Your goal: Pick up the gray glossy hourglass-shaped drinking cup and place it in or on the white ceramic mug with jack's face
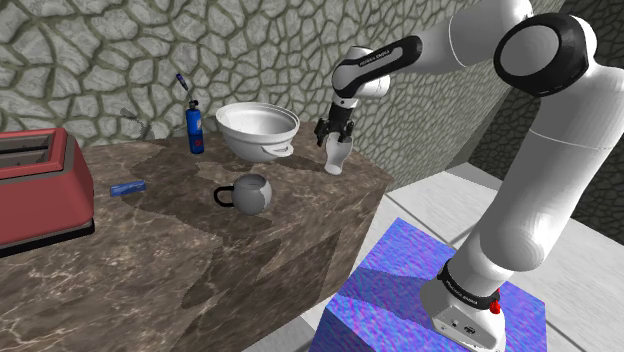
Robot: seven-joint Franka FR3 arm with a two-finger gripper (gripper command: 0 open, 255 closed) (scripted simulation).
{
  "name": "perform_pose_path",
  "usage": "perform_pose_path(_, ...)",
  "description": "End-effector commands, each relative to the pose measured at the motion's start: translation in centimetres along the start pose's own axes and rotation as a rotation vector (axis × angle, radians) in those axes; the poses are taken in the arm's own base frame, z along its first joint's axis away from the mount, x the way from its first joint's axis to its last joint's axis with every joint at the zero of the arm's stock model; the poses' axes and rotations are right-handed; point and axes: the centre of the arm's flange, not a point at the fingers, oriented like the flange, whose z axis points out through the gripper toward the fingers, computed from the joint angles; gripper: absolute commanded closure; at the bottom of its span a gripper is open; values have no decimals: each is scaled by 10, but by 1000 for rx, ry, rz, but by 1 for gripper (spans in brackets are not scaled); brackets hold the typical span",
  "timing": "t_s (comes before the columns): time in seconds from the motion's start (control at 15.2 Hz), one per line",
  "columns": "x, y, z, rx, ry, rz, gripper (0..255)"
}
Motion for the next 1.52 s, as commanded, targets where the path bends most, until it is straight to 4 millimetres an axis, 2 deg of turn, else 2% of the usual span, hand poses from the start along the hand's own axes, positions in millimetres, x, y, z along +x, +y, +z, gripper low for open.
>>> perform_pose_path(0.0,0,0,3,0,1,0,0)
perform_pose_path(0.4,0,0,3,0,1,0,0)
perform_pose_path(0.46,0,0,3,0,1,0,255)
perform_pose_path(1.06,0,0,3,0,1,0,255)
perform_pose_path(1.45,1,-3,-29,0,1,0,255)
